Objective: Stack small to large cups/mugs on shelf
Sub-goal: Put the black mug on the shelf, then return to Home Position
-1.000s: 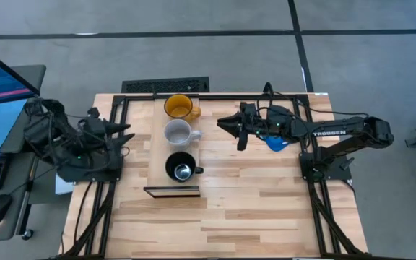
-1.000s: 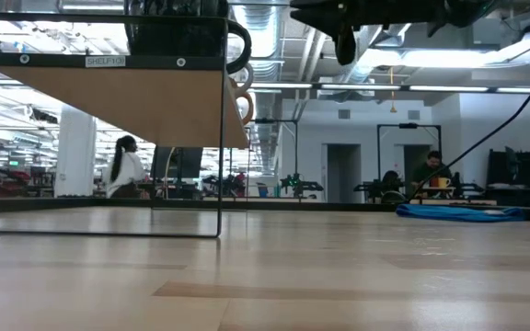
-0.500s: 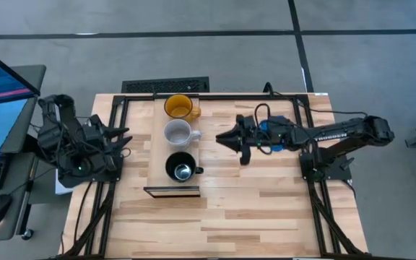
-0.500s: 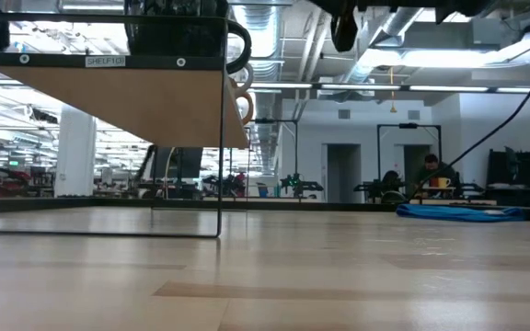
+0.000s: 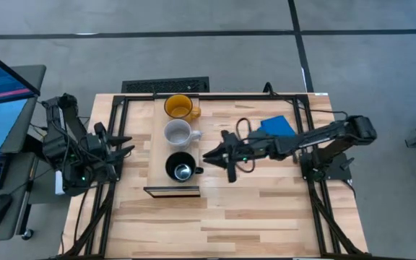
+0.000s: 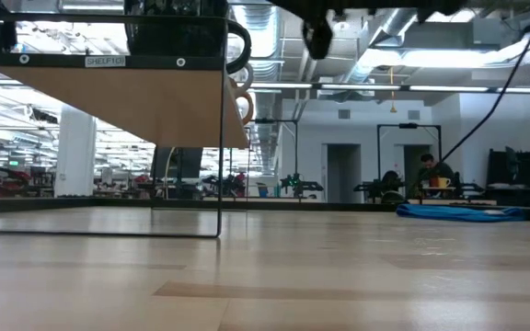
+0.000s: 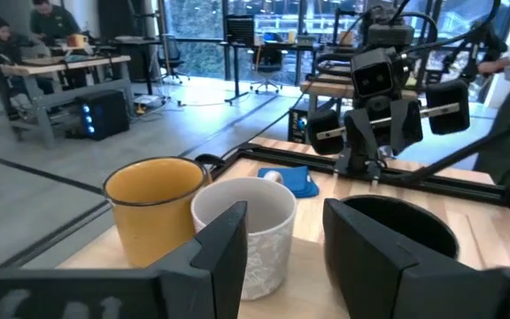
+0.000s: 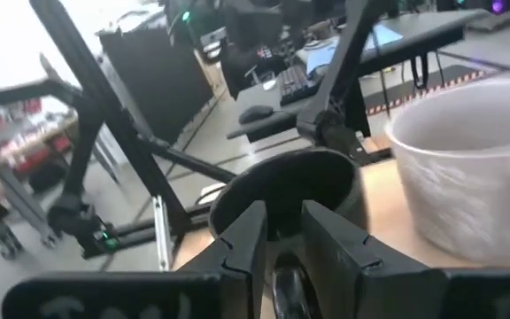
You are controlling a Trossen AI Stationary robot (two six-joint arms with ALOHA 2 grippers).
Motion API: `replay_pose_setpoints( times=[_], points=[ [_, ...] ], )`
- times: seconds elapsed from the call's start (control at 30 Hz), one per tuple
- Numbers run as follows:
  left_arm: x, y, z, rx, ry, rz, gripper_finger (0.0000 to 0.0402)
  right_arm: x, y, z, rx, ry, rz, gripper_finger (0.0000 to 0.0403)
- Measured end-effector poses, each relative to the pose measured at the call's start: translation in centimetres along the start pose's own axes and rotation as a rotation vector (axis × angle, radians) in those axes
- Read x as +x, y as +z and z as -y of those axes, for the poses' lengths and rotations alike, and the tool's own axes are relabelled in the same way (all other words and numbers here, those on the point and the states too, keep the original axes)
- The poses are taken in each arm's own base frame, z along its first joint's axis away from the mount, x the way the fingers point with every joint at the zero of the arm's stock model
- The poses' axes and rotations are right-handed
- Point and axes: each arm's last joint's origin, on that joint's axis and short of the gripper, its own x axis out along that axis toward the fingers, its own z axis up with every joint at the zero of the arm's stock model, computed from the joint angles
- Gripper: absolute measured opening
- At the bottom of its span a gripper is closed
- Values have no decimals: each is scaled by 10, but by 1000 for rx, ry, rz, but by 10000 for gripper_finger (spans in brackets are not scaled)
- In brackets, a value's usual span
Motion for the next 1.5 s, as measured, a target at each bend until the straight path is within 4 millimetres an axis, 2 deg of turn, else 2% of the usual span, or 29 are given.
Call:
replay_pose_setpoints(
  times=[0.17,0.4,0.93,1.0,1.13,1.33,1.5],
  points=[
    [-2,0,1,2,-26,-1,141,23,-1,-1,-21,-22,-92,97],
    [-2,0,1,3,-27,-1,141,39,1,0,-24,-58,-207,97],
    [-2,0,1,3,-28,-2,141,40,5,3,-42,-73,-211,97],
    [-2,0,1,3,-28,-2,141,38,8,3,-47,-80,-198,97],
    [-2,0,1,3,-28,-2,141,24,28,1,-54,-93,-144,97],
    [-2,-3,-3,-30,-24,0,141,-12,59,-12,-128,-79,-114,97],
    [-2,-30,-4,-73,-28,73,141,-36,72,-16,-220,-111,-132,96]
  ],
)
